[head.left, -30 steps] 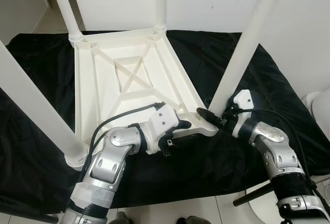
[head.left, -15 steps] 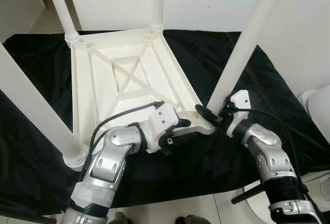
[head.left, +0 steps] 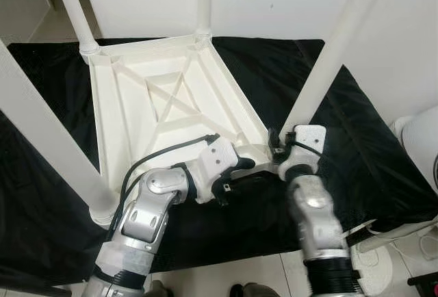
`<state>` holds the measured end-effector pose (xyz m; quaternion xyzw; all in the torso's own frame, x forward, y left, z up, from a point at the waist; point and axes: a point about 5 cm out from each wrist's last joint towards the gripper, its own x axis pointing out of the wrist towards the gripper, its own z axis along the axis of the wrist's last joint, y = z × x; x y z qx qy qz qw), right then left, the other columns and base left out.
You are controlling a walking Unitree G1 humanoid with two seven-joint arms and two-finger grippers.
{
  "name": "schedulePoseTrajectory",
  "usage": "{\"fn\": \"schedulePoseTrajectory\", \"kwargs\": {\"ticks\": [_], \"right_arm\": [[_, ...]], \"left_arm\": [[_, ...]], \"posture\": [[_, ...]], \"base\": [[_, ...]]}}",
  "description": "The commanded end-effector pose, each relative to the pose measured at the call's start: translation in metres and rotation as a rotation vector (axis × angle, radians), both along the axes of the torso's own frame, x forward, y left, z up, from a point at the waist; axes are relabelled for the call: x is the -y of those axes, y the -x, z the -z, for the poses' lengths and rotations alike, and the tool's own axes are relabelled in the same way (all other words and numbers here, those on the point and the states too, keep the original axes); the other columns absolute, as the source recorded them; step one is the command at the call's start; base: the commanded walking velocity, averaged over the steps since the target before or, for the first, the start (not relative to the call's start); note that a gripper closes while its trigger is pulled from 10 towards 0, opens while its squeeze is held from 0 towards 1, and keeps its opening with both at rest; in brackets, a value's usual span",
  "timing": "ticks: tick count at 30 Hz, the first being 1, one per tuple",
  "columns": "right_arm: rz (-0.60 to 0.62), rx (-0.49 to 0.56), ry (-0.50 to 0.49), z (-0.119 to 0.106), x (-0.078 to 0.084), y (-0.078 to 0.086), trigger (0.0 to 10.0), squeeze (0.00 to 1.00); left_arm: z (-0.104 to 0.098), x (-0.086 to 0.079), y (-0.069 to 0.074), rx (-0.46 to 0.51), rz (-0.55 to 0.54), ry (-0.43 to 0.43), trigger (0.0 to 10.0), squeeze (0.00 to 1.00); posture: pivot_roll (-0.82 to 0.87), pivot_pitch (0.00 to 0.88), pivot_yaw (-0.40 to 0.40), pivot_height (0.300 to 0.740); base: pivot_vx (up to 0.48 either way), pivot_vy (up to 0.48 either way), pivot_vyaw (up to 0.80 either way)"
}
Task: Building children table
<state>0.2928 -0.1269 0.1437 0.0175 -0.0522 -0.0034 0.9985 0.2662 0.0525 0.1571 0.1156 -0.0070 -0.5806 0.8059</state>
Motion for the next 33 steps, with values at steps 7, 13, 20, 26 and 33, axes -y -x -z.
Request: {"fn": "schedulePoseTrajectory", "kwargs": {"ticks": [7,13,20,26,33], "right_arm": [[-0.085,0.068,-0.044,-0.017,-0.01,-0.001,10.0,0.0],[-0.161,0.093,-0.043,-0.02,-0.01,0.006,10.0,1.0],[-0.406,0.054,0.034,-0.015,0.023,0.012,10.0,0.0],[-0.629,-0.031,0.18,-0.009,0.056,0.012,10.0,0.0],[-0.775,-0.09,0.25,-0.006,0.055,0.0,10.0,0.0]], "left_arm": [[0.003,-0.002,-0.006,0.016,-0.131,-0.005,10.0,0.0],[0.002,-0.003,-0.007,0.02,-0.135,-0.002,10.0,0.0],[0.003,-0.003,-0.006,0.016,-0.129,-0.004,10.0,0.0],[0.001,-0.002,-0.007,0.019,-0.121,-0.004,10.0,0.0],[0.0,-0.001,-0.006,0.024,-0.101,-0.013,10.0,0.0]], "posture": [[-0.12,0.064,-0.009,0.74],[-0.11,0.065,-0.011,0.74],[-0.12,0.067,-0.005,0.74],[-0.13,0.065,0.004,0.74],[-0.12,0.061,0.005,0.74]], "base": [[0.0,0.0,0.0],[0.0,0.0,0.0],[0.0,0.0,0.0],[0.0,0.0,0.0],[0.0,0.0,0.0]]}}
